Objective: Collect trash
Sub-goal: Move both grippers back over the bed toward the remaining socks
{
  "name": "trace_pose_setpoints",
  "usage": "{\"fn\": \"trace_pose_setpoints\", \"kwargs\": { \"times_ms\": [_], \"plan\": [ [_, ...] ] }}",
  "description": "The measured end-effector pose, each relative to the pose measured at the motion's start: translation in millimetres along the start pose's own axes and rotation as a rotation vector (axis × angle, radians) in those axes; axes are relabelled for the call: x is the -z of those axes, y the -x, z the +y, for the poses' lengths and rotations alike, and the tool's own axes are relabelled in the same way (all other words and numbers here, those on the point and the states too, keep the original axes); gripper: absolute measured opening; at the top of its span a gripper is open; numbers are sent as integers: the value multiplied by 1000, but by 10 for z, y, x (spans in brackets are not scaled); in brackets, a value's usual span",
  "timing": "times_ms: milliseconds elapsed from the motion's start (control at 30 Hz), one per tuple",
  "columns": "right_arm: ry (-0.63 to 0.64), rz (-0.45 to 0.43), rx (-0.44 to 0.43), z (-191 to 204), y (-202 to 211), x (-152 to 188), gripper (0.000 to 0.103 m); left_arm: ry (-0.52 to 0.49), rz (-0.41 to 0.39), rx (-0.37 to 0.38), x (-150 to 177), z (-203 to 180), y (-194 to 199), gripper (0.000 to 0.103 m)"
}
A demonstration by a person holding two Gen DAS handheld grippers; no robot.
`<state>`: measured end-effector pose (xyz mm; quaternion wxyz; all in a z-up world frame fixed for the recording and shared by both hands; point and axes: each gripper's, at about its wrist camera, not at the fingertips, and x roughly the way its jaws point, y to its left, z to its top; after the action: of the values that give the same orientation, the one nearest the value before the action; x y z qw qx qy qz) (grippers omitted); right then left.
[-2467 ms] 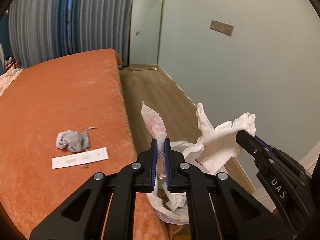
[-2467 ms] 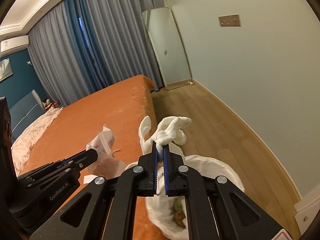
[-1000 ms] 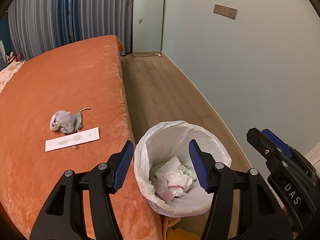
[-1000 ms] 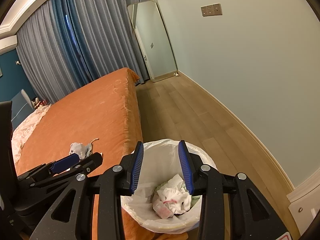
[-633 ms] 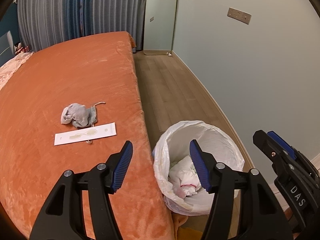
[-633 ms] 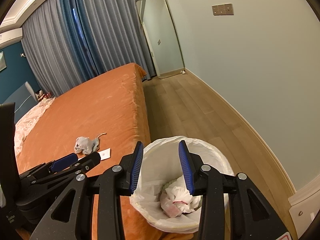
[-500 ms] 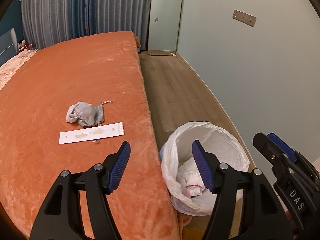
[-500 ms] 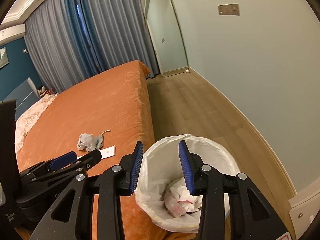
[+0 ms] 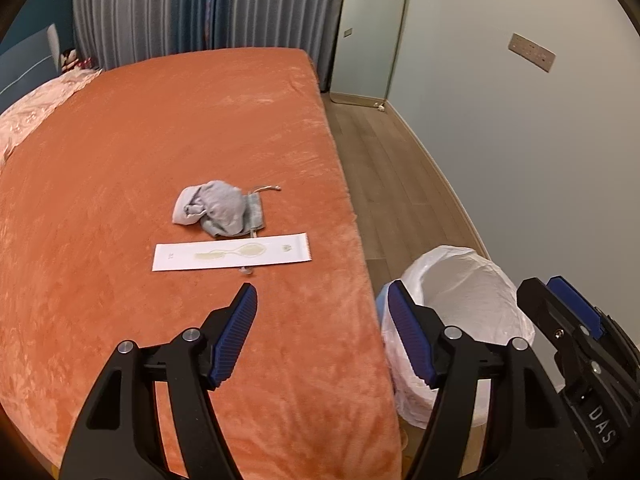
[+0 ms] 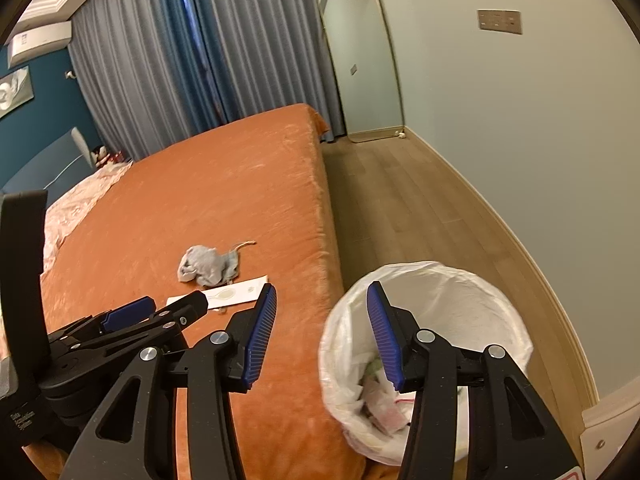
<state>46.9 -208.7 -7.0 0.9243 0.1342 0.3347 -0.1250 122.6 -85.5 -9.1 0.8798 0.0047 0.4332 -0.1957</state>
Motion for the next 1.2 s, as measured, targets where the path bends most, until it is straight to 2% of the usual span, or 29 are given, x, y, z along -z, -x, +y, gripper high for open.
{"fn": "trace_pose_setpoints", "kwargs": {
  "times_ms": [333, 600, 667, 867, 1000, 1200],
  "plan": [
    [58, 66, -42, 533, -460, 37, 46, 47, 34, -74, -53, 722, -255, 65],
    [107, 118, -75, 993, -1017, -6, 53, 91, 72, -151, -162, 1382, -610, 65],
    [114, 132, -89, 1095, -1193, -26, 54, 100, 83, -161, -209, 1522, -729, 75],
    [109, 176, -145, 1299, -1702, -121, 54, 90, 91, -186, -379, 1831, -1136, 76],
    [110, 214, -176, 1439, -2072, -173, 54, 75, 118, -178, -483, 1990, -1426, 76],
    [141, 253, -183, 1620, -2518, -158, 54, 65, 100, -131, -590, 2223, -1634, 76]
  ]
}}
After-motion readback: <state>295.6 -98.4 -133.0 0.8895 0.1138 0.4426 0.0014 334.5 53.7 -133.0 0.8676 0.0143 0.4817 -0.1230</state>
